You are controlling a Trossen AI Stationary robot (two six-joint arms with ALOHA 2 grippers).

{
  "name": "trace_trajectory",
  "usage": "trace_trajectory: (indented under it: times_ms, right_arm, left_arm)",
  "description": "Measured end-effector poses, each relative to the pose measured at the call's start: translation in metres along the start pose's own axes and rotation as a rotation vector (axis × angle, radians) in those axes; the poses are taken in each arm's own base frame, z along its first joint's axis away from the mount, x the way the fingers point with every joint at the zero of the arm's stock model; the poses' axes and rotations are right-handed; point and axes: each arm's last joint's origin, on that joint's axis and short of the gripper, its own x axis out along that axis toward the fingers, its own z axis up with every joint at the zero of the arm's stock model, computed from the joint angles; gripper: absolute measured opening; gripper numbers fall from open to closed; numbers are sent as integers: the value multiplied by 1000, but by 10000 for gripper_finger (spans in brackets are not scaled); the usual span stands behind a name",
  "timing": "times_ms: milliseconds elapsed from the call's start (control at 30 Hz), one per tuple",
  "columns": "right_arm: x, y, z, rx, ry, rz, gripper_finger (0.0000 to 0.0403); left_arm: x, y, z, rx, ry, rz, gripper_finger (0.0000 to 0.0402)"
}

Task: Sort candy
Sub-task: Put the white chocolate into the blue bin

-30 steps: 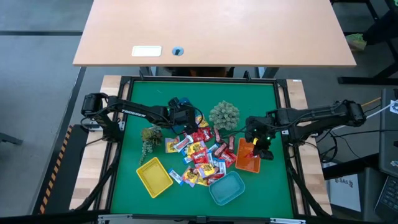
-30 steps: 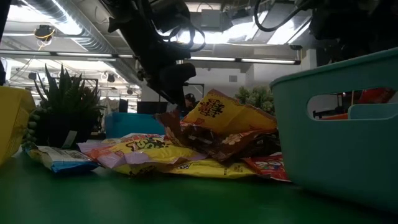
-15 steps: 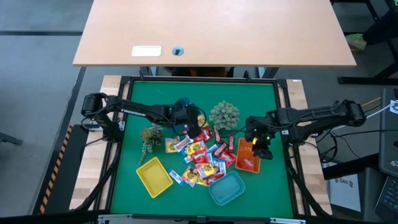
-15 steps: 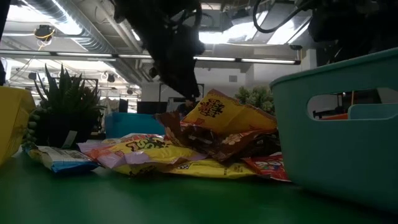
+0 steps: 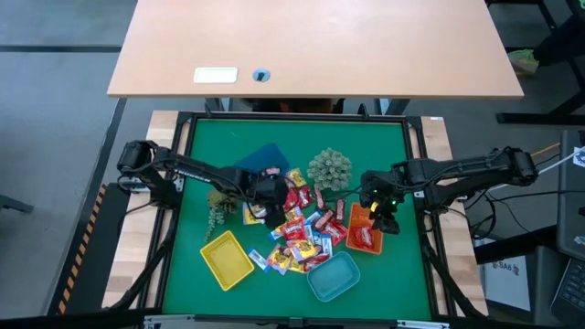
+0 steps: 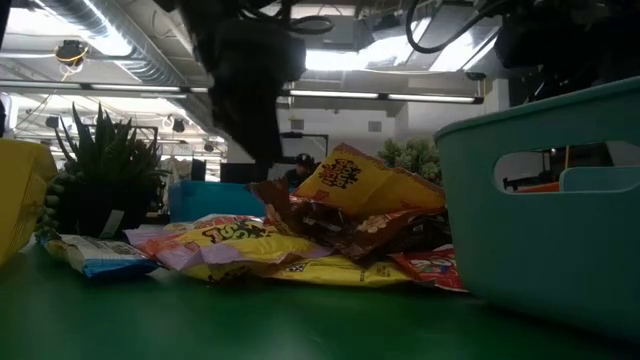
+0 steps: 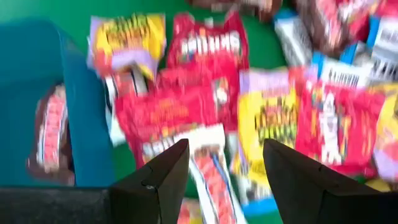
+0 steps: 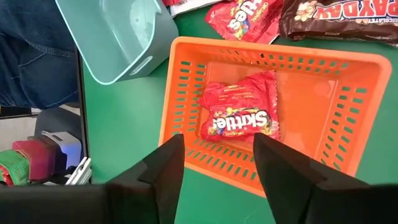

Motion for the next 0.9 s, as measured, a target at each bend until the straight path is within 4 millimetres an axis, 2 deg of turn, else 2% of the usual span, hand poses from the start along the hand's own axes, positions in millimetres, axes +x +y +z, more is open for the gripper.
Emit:
trace_trajectory:
  times_ms: [133,367,900]
  right_arm:
    - [0,0,0,0,0,0,193]
    - [0,0,0,0,0,0,193]
    - [0,0,0,-1,-2,0,193]
  left_arm:
    - [2,-5,-11,-7,28,7,192]
    - [15,-1,-30,-35,70,33,192]
    - [49,12,-65,-52,-28,13,192]
